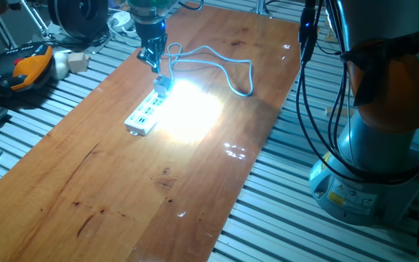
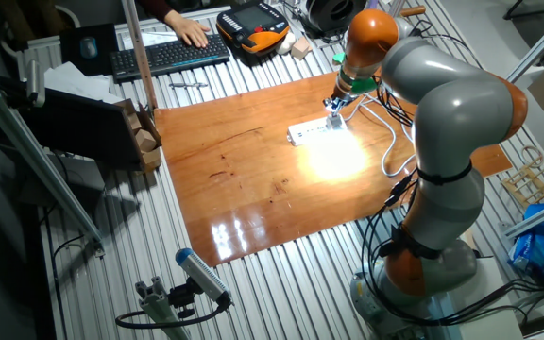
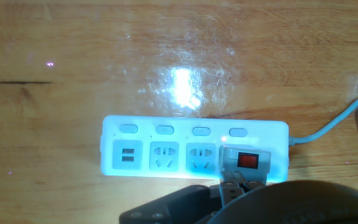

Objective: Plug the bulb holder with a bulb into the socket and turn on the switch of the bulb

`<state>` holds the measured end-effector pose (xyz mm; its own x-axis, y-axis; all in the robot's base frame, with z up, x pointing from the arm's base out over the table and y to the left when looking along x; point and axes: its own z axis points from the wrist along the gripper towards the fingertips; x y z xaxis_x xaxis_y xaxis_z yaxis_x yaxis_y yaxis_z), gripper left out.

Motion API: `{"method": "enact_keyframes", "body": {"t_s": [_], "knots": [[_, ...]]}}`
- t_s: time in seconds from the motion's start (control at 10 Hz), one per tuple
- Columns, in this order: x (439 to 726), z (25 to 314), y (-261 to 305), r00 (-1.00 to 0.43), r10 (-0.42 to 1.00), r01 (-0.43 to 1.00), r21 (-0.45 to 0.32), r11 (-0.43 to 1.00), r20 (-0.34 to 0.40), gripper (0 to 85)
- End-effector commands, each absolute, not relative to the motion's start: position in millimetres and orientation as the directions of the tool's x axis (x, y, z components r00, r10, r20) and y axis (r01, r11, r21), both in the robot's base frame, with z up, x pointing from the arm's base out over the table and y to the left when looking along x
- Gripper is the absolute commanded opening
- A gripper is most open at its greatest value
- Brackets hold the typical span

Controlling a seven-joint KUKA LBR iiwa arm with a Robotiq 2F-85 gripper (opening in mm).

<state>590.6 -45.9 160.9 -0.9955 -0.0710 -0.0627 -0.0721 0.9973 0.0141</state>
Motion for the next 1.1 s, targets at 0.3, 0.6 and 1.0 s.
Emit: {"method": "enact_keyframes", "body": {"t_s": [0.3, 0.6, 1.0], "knots": [[590.8, 162.3, -45.3, -0.995, -0.076, -0.077, 0.015, 0.997, -0.063, 0.0], [592.1, 163.6, -47.8, -0.995, -0.079, -0.080, 0.016, 0.997, -0.057, 0.0], [592.7, 163.3, -51.2, -0.997, -0.065, -0.067, 0.045, 0.997, -0.037, 0.0]]}}
